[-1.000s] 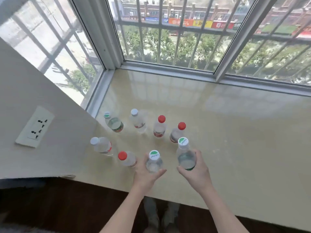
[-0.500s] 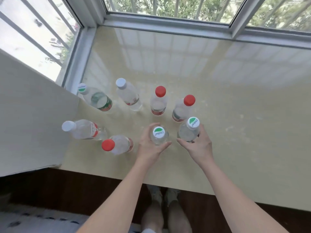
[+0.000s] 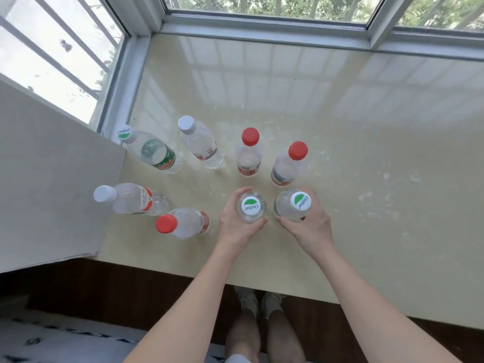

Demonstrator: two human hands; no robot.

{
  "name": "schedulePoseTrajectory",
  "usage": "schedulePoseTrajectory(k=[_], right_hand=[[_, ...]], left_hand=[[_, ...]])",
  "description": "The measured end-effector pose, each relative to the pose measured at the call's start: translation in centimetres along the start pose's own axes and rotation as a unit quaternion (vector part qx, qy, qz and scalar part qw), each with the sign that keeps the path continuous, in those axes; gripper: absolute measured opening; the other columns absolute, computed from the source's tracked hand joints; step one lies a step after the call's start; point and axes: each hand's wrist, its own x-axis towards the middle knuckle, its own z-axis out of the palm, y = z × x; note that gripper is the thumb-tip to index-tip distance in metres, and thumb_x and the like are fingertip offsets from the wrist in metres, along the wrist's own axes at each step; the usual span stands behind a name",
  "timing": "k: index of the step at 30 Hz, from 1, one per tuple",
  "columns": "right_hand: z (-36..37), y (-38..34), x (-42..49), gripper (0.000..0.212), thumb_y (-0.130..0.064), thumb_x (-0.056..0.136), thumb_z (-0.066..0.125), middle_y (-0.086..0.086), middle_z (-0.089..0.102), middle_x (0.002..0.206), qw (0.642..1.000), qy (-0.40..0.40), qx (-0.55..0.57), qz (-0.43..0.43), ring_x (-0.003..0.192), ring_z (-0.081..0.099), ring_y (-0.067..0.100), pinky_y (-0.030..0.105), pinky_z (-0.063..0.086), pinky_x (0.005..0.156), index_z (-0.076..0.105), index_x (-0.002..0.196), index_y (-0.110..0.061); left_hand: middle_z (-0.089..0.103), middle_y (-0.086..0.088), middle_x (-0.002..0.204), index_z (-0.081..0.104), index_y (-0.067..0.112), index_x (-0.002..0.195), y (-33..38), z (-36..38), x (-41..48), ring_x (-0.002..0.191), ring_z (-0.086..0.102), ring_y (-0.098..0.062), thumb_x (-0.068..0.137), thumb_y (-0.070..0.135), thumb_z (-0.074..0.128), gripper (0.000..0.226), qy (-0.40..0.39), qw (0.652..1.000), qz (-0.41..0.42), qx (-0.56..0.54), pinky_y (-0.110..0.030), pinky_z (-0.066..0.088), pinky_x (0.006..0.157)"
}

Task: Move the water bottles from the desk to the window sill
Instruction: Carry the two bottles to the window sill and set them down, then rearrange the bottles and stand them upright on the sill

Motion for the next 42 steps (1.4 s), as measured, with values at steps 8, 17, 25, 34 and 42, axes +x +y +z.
schedulePoseTrajectory(k=[8,17,25,34,42], right_hand=[[-0.2,0.0,0.4,0.065,-0.025,0.064,0.090,-0.018,0.062,0.108,1.000,-0.013,-0.001,-0.003,0.101,0.059,0.006,0.014,0.044,0.078,0.052,0.116,-0.036],[-1.6,0.3,-0.7,0.083,-0.022,0.064,0.089,-0.010,0.056,0.129,0.998,-0.044,-0.042,-0.003,0.120,0.050,0.009,0.028,0.042,0.099,0.045,0.135,-0.029],[-9.2,-5.3,-5.8,0.079,-0.021,0.077,0.077,0.003,0.049,0.135,0.962,-0.054,-0.252,-0.093,0.124,0.049,0.025,0.036,0.044,0.098,0.038,0.146,-0.023],[-10.7,-12.5,-9.2,0.069,-0.017,0.062,0.082,0.008,0.063,0.118,0.875,-0.003,-0.382,-0.297,0.097,0.063,0.032,0.042,0.055,0.079,0.059,0.126,-0.015],[-6.1,-15.7,-10.1,0.061,-0.012,0.063,0.077,0.004,0.061,0.122,0.830,-0.025,-0.349,-0.435,0.109,0.052,0.024,0.044,0.051,0.091,0.060,0.121,-0.016]], left_hand=[[0.055,0.015,0.130,0.042,0.036,0.135,-0.4,0.4,-0.8,0.121,0.052,-0.004,0.066,0.020,0.088,0.084,0.028,0.999,-0.015,0.024,-0.027,0.045,0.104],[0.046,0.009,0.145,0.033,0.027,0.147,-1.4,-1.0,-2.8,0.137,0.039,-0.010,0.074,0.016,0.082,0.088,0.028,0.988,-0.019,0.154,-0.028,0.030,0.114],[0.047,0.004,0.140,0.034,0.022,0.147,2.6,-5.9,-11.6,0.129,0.045,-0.017,0.085,0.027,0.067,0.070,-0.005,0.924,0.060,0.378,-0.033,0.042,0.105],[0.065,0.009,0.116,0.058,0.022,0.128,5.4,-11.5,-18.3,0.109,0.060,-0.012,0.074,0.030,0.068,0.056,0.068,0.873,0.152,0.458,-0.027,0.054,0.081],[0.067,0.002,0.112,0.062,0.017,0.120,5.7,-16.2,-18.7,0.105,0.064,-0.018,0.071,0.034,0.079,0.055,0.133,0.845,0.144,0.497,-0.034,0.056,0.083]])
